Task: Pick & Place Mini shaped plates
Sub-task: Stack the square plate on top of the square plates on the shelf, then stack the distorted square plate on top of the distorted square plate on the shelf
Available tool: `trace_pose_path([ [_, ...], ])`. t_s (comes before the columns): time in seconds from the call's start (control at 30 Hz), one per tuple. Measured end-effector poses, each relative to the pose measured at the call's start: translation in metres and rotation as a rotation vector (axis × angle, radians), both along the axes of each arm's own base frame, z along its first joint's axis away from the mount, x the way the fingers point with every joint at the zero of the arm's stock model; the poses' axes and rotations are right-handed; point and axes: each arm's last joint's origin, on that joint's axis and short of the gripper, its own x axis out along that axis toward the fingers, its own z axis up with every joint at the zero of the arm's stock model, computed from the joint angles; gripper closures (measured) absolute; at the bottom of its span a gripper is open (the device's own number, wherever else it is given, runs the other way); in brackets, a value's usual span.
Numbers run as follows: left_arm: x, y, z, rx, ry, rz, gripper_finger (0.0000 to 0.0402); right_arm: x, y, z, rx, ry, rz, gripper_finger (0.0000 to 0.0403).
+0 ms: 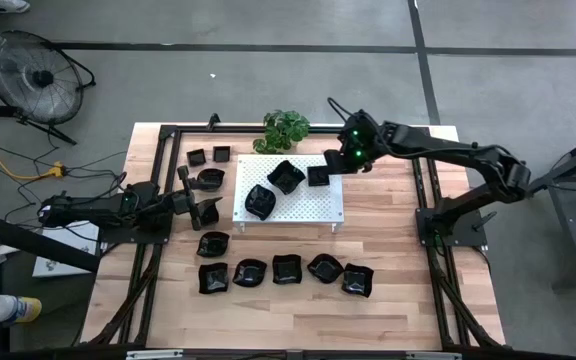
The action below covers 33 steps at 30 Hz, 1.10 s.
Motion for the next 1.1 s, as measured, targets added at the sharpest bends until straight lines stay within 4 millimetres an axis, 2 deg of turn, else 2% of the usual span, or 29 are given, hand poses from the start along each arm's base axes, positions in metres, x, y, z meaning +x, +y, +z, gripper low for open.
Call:
trace_pose_path([
  [0.13, 0.0, 0.0, 0.0, 0.0, 0.0, 0.001, 0.0227, -0.004, 0.003, 0.005, -0.024, -0.007, 0.025, 0.0277],
  [0.3, 0.0, 0.0, 0.0, 0.0, 0.0, 0.004, 0.0227, -0.016, 0.018, 0.015, -0.052, 0.015, 0.086, 0.0276],
  [0.53, 0.0, 0.0, 0.0, 0.0, 0.0, 0.003, 0.0227, -0.037, 0.062, 0.02, -0.122, 0.185, 0.241, 0.0276],
  [0.7, 0.0, 0.0, 0.0, 0.0, 0.0, 0.003, 0.0227, -0.042, 0.095, 0.017, -0.158, 0.305, 0.36, 0.0276],
  [0.97, 0.0, 0.0, 0.0, 0.0, 0.0, 0.003, 0.0227, -0.044, 0.14, 0.013, -0.221, 0.359, 0.549, 0.0276],
  [1.1, 0.0, 0.0, 0.0, 0.0, 0.0, 0.003, 0.0227, -0.047, 0.159, 0.0, -0.266, 0.368, 0.69, 0.0277],
])
